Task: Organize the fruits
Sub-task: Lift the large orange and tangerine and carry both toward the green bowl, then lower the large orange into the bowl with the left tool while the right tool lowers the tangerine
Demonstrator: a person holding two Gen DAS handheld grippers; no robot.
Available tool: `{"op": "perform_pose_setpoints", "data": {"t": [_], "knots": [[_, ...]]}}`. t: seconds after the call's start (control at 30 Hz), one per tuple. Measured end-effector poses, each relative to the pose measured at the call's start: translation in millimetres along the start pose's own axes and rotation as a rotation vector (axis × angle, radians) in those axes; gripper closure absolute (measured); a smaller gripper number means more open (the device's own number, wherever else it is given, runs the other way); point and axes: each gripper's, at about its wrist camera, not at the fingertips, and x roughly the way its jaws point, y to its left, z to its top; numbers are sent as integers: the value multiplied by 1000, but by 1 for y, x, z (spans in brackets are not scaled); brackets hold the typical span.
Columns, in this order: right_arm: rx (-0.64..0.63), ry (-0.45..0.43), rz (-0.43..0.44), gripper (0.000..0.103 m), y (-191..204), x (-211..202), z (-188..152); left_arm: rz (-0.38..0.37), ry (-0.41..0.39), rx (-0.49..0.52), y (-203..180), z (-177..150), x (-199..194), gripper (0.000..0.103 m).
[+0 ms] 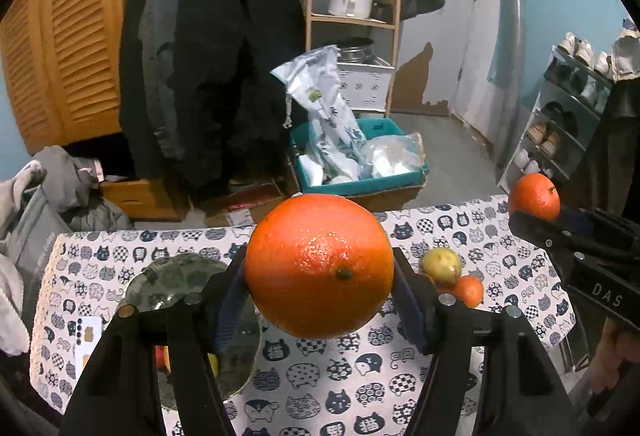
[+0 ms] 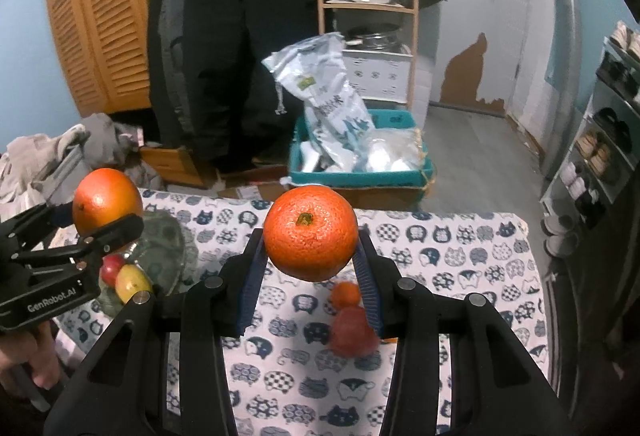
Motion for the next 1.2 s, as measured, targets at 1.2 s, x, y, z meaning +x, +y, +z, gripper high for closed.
{"op": "perform_pose_setpoints", "data": {"t": [1.2], "knots": [[-143,89,201,61,165,88,42,186,81,-175,168,-32,18,35]]}}
